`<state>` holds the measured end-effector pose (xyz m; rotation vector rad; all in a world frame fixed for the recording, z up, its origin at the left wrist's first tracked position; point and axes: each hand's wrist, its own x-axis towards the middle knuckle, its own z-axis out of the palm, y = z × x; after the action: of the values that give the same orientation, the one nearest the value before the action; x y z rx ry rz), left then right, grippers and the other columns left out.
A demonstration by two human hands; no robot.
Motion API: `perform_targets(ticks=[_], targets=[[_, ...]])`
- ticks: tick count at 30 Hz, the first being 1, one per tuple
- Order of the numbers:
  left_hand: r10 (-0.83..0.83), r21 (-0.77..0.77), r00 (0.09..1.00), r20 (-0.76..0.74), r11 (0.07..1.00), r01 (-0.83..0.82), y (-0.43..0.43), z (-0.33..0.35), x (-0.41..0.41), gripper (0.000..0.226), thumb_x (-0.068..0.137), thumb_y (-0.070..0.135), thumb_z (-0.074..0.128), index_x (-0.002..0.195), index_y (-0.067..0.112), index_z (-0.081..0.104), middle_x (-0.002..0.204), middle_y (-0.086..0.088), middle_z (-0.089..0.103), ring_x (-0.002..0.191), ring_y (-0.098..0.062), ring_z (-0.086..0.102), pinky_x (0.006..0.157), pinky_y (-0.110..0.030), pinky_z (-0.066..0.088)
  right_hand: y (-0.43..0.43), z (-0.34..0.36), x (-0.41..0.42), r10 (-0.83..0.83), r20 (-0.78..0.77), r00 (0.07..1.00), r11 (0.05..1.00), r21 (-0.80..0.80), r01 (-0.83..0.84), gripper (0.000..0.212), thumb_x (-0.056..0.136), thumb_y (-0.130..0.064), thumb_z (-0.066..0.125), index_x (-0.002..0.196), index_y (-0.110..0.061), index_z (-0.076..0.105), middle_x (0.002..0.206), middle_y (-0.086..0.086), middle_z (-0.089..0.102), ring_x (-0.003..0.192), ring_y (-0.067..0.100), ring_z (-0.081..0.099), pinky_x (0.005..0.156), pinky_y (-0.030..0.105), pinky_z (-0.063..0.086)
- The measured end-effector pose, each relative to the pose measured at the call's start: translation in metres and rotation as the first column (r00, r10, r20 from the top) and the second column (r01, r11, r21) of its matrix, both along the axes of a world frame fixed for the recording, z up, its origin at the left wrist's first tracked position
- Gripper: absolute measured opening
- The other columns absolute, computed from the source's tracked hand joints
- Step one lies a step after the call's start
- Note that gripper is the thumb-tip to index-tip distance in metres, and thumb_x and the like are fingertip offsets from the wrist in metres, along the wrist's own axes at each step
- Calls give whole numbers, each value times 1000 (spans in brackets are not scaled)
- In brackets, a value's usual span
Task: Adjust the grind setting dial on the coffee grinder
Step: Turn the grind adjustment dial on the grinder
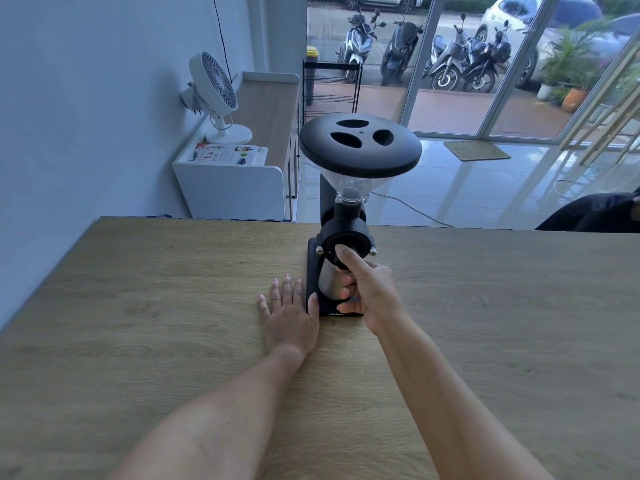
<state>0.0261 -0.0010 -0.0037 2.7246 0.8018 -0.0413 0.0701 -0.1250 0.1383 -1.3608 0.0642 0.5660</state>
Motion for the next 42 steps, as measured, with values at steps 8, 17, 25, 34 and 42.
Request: perform_targets(ticks=[8,17,25,34,42], targets=[[-4,-5,1000,8,1000,4,0,1,0,65,99,55,-3,157,27,-1,167,3,-7,153,-21,-15,122,-52,-8,-9,-7,8,134,-30,991,989,71,-131,61,87,-48,65,119,3,65,65,3,55,48,14,49,39,27,43],[3,6,1000,0,1000,-3,1,-2,1,65,98,56,-3,157,28,-2,167,4,-8,153,-20,-14,122,-51,-8,-16,-12,19,193,-79,978,976,122,-183,48,86,-46,66,115,-9,57,52,-5,37,33,4,24,31,17,18],[0,10,1000,3,1000,0,0,-1,-1,65,99,56,-3,157,28,-3,167,4,-8,153,-21,-14,122,-52,-8,-15,-10,18,154,-87,984,974,180,-136,30,80,-40,75,81,-14,58,51,-6,36,31,3,25,30,16,17],[5,15,1000,6,1000,-5,1,-4,1,65,98,57,-4,156,28,-3,167,4,-7,153,-21,-14,122,-52,-7,-14,-10,17,148,-70,987,975,180,-133,38,69,-43,81,80,-16,58,50,-6,36,31,4,25,30,17,17],[3,12,1000,6,1000,-3,1,-3,1,65,98,57,-4,157,28,-2,167,3,-7,153,-21,-15,122,-52,-7,-14,-9,17,112,-62,992,982,158,-100,38,67,-41,83,77,-16,57,50,-6,35,32,4,25,31,17,17]])
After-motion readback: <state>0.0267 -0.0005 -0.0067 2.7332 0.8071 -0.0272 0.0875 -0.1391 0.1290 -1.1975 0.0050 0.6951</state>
